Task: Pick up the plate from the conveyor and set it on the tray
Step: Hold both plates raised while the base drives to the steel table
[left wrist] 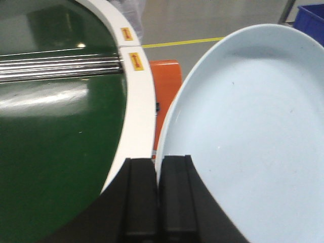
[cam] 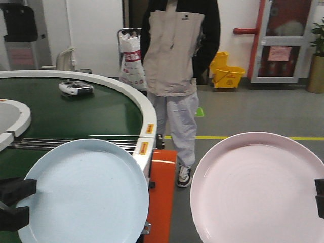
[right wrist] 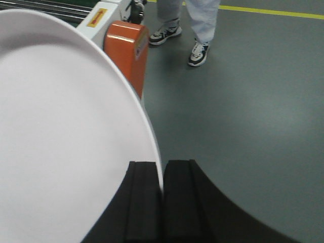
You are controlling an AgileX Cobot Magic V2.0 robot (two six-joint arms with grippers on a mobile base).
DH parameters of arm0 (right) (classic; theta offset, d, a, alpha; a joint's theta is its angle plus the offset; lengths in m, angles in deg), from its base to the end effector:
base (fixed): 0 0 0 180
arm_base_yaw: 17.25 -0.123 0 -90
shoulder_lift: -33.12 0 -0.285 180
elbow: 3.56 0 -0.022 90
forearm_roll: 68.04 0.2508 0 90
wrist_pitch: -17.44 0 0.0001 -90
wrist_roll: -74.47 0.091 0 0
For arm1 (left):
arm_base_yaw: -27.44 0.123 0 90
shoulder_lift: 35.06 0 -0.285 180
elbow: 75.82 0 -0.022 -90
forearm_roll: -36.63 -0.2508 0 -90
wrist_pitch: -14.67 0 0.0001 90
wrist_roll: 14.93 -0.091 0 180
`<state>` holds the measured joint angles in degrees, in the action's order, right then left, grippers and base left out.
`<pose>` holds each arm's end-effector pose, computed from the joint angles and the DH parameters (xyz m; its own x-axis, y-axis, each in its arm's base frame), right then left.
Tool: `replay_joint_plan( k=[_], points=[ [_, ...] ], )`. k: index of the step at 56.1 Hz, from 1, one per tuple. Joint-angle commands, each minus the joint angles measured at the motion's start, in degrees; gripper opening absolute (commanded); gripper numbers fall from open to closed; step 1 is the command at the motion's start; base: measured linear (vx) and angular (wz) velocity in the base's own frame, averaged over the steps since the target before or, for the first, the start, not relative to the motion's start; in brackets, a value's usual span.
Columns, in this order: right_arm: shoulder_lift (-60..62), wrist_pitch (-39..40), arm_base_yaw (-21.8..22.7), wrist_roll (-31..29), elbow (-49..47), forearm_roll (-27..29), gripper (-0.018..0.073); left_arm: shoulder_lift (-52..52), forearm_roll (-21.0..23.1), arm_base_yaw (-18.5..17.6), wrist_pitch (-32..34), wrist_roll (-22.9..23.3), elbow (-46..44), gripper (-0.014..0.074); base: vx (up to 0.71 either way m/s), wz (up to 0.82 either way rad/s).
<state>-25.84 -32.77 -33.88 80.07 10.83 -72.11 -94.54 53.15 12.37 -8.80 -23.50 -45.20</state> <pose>0.1574 0.0418 0.4099 -0.5406 -0.1071 -0.8344 -0.2143 0.9767 0.0135 0.1803 -0.0592 0.3551 -0.4117 -0.0083 -0.9113 0.3136 0.9376 -0.1502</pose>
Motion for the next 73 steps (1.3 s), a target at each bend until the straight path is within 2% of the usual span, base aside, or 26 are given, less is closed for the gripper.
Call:
replay_joint_plan(
  k=[1,39,73],
  points=[
    [0.49,4.14,0.10,-0.44,-1.43,-0.50,-0.0009,0.63,0.81,-0.34,4.68,0.16,-1.79,0.0000,-0.12,-0.56],
    [0.48,4.14,0.10,-0.44,-1.43,-0.56,-0.0009,0.63,0.81,-0.34,4.61,0.16,-1.79,0.0000,-0.04,-0.52],
    [0.48,4.14,0.10,-0.44,-1.43,-0.56,-0.0009,0.63,0.81,-0.34,4.61,0.16,-1.79,0.0000,0.17,-0.49]
  ],
)
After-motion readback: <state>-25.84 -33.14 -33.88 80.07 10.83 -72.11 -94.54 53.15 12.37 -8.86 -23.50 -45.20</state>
